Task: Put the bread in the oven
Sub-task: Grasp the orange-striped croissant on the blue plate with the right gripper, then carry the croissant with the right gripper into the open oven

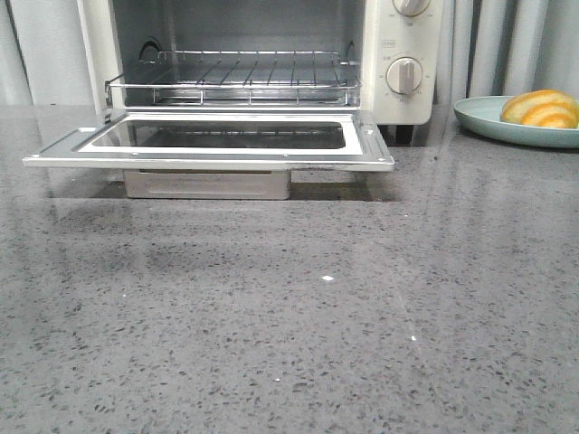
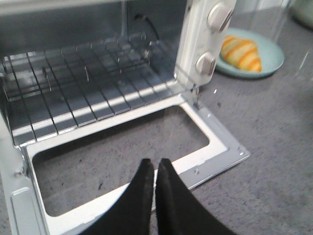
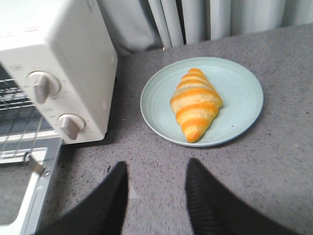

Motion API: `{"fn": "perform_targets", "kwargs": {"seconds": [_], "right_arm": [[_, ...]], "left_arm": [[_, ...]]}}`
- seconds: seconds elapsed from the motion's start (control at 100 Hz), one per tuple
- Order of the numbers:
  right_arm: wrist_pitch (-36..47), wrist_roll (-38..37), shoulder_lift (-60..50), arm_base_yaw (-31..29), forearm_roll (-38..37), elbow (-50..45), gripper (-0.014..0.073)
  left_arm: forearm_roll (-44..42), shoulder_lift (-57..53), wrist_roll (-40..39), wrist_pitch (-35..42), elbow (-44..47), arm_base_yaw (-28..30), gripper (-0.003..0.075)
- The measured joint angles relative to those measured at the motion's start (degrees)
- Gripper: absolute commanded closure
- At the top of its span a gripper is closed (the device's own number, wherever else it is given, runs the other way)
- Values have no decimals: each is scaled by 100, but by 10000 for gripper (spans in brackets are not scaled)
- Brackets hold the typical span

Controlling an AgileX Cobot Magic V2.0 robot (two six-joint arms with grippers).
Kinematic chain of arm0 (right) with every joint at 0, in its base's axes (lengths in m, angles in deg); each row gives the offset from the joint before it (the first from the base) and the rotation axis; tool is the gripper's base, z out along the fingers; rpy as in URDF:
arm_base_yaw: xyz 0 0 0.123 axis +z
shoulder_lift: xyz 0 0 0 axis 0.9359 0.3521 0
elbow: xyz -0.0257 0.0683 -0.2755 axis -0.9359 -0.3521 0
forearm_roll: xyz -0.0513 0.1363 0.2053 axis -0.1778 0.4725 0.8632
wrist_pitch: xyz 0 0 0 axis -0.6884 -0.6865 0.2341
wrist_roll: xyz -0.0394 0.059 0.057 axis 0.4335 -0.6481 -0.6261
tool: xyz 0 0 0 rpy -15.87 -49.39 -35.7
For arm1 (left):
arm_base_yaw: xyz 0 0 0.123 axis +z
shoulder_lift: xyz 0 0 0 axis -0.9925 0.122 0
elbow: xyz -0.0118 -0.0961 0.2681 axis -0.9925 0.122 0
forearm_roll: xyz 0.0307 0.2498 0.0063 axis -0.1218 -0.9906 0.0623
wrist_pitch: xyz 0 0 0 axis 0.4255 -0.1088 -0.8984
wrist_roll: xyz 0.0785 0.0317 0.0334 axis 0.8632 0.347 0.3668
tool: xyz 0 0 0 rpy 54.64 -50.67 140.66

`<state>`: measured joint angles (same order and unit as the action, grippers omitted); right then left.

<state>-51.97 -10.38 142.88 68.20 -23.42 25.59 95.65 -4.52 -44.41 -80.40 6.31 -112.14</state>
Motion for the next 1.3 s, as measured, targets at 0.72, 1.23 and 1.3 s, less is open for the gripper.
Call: {"fn": "perform_targets", "kwargs": {"seconds": [0.72,1.23,1.3], "right_arm": [[-1692,-174,5836,-265,-593,4260,650],[-2242,749,2507,901,-420,4149,650],[-2400,894,1986,1514,-102,4149,650]], "left_arm": [[-54,-2152,0,-1335,0,0,742],[-63,-2152,0,-1312,0,0,742],[-66,-2152,0,-1237,0,0,742]]}}
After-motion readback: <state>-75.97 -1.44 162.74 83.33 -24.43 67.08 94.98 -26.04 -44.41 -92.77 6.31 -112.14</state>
